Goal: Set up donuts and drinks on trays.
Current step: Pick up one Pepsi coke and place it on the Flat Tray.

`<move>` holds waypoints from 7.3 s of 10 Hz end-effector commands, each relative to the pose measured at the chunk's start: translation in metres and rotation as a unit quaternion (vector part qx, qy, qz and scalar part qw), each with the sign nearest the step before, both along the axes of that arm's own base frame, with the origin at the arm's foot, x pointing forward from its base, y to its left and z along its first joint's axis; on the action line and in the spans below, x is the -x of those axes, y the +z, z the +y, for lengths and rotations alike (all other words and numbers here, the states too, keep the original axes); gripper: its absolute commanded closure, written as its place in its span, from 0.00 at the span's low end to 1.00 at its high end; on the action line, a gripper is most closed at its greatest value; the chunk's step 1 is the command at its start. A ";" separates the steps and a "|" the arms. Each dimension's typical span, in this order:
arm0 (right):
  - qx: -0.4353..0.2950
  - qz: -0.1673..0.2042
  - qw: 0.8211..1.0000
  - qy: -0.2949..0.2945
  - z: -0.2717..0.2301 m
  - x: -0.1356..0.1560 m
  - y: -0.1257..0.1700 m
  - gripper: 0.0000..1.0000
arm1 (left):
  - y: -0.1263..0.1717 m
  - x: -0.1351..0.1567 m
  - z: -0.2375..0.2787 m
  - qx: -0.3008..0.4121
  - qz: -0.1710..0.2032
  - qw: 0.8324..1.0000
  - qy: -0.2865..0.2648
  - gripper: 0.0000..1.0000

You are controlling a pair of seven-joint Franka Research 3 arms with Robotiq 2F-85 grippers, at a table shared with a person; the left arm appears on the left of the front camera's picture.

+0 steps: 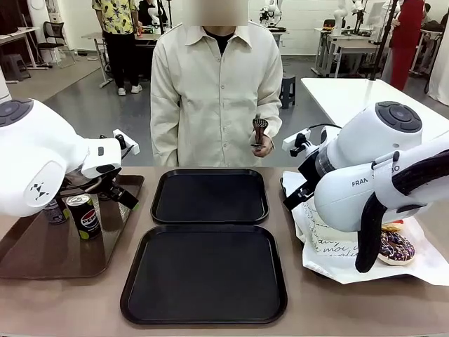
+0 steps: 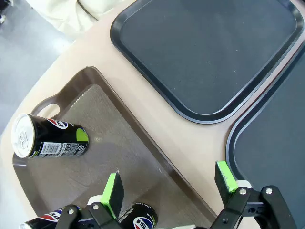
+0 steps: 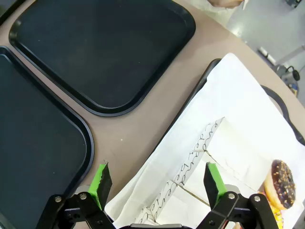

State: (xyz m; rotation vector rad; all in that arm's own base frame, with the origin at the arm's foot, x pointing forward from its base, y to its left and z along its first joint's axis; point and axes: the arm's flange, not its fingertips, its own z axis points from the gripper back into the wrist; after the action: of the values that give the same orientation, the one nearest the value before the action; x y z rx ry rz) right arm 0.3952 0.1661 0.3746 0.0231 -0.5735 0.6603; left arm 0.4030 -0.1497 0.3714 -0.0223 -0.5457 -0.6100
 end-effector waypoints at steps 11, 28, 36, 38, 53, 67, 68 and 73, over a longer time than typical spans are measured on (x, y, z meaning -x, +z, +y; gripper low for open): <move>0.011 0.021 1.000 -0.014 -0.006 0.008 0.003 0.00 | 0.010 0.006 0.004 -0.017 0.024 1.000 0.001 0.00; -0.329 0.363 0.871 -0.031 -0.147 0.107 0.131 0.00 | 0.137 0.063 0.099 0.329 0.199 0.923 0.025 0.00; -0.659 0.213 0.691 -0.208 -0.391 0.107 0.108 0.00 | 0.105 0.062 0.273 0.572 0.231 0.771 0.158 0.00; -0.679 0.212 0.670 -0.212 -0.426 0.123 0.104 0.00 | 0.100 0.069 0.299 0.584 0.220 0.759 0.185 0.00; -0.609 0.347 0.684 -0.202 -0.411 0.125 0.091 0.00 | 0.108 0.080 0.330 0.579 0.202 0.759 0.221 0.00; -0.609 0.347 0.684 -0.202 -0.411 0.125 0.091 0.00 | 0.108 0.080 0.330 0.579 0.202 0.759 0.221 0.00; -0.609 0.347 0.684 -0.202 -0.411 0.125 0.091 0.00 | 0.108 0.080 0.330 0.579 0.202 0.759 0.221 0.00; -0.609 0.347 0.684 -0.202 -0.411 0.125 0.091 0.00 | 0.176 0.070 0.247 0.265 0.261 0.903 0.215 0.00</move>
State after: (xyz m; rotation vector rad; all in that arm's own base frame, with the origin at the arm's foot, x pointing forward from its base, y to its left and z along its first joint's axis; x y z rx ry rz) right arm 0.2703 -0.2449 0.4664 1.3070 -0.1443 -0.2993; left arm 0.3374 0.1190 0.5261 -0.7300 -0.1958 0.1040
